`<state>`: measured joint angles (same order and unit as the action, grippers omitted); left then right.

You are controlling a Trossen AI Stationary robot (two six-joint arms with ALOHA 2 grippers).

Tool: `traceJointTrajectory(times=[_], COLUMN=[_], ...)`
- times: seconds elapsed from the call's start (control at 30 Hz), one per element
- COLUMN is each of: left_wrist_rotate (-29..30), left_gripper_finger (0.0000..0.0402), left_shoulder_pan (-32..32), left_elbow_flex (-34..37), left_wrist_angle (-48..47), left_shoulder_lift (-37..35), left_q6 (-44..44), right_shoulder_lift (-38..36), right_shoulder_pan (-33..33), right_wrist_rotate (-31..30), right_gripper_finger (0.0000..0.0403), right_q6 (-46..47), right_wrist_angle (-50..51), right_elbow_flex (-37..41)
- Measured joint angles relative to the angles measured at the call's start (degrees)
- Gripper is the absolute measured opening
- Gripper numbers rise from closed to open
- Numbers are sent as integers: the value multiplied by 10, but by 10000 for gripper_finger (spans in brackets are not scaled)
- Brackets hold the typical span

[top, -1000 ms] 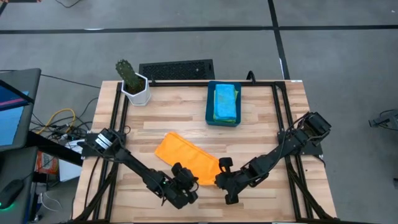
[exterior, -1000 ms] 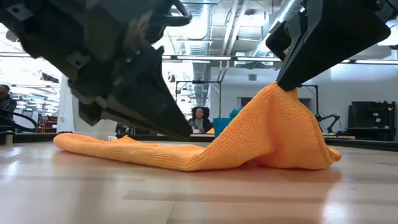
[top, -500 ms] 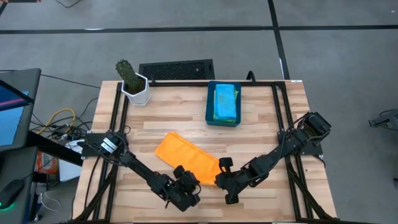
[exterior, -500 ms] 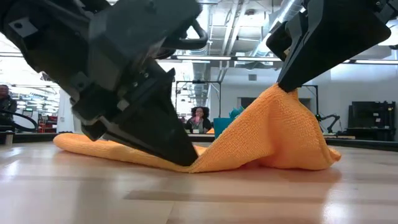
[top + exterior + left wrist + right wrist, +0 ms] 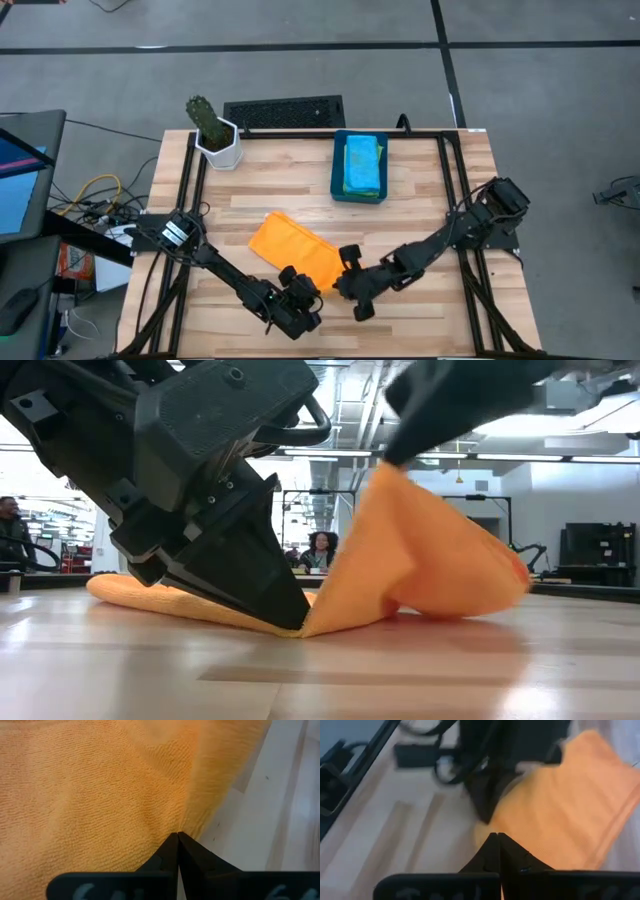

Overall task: Fold microfiber towels
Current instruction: Fold the orange towel

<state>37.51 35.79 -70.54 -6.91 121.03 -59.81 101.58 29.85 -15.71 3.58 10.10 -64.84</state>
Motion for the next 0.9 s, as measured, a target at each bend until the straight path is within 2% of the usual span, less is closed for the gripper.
traceJointTrajectory(times=[0.3, 0.5, 0.8, 0.9], left_wrist_rotate=[-4, -25, -58, -44], left_gripper_finger=[0, 0, 0, 0], left_shoulder_pan=[2, 6, 17, 28], left_elbow_flex=[0, 1, 1, 0], left_wrist_angle=[-1, -22, -144, -209], left_shoulder_lift=[0, -12, -100, -127], left_q6=[2, 5, 37, 43], right_shoulder_lift=[42, 78, 113, 113], right_shoulder_pan=[-67, -76, -74, -74], right_wrist_rotate=[90, 95, 98, 98], right_gripper_finger=[12, 13, 16, 12], right_q6=[-64, -77, -86, -86], right_wrist_angle=[-121, -121, -122, -130], right_elbow_flex=[-4, -28, -58, -61])
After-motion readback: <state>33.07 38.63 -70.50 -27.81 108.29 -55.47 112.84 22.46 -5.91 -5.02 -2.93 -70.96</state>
